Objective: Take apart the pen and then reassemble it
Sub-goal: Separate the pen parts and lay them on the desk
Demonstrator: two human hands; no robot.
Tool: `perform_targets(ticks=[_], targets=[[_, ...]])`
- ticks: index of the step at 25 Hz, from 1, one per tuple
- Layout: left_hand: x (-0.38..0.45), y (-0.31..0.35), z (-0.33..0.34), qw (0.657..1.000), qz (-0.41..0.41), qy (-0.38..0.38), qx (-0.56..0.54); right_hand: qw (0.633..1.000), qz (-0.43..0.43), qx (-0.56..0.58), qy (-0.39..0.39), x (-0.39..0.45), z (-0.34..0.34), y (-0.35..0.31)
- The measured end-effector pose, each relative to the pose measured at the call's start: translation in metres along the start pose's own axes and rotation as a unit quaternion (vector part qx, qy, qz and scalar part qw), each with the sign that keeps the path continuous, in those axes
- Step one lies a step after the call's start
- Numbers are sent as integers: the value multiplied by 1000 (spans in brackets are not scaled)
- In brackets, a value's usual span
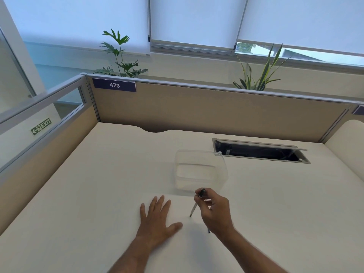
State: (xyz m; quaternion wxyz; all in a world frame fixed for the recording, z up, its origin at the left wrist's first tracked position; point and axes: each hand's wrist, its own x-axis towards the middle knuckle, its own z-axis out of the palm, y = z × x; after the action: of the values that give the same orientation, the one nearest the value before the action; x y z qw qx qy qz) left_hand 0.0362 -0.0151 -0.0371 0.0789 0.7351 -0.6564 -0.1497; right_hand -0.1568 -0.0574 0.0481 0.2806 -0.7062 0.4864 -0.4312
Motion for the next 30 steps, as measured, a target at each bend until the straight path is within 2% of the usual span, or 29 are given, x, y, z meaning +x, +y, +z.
perform_targets(ticks=[6,9,14,20,25,28,30], targets=[[11,31,-6,989,11,41,-139,1000,-16,2,0,0,-1,-8],[15,43,-7,980,-12,57,-190,1000,-22,14,8,1,-2,-13],[15,45,-14,974,-31,68,-213,998,-48,25,19,2,-6,-19],[14,43,-13,979,-13,65,-193,997,-56,42,35,6,-14,-29],[11,42,-18,978,-14,65,-199,993,-55,64,77,15,-29,-37],[11,44,-23,958,-33,76,-273,989,-31,76,122,17,-37,-32],[12,47,-26,928,-54,84,-359,983,30,113,141,17,-39,-23]])
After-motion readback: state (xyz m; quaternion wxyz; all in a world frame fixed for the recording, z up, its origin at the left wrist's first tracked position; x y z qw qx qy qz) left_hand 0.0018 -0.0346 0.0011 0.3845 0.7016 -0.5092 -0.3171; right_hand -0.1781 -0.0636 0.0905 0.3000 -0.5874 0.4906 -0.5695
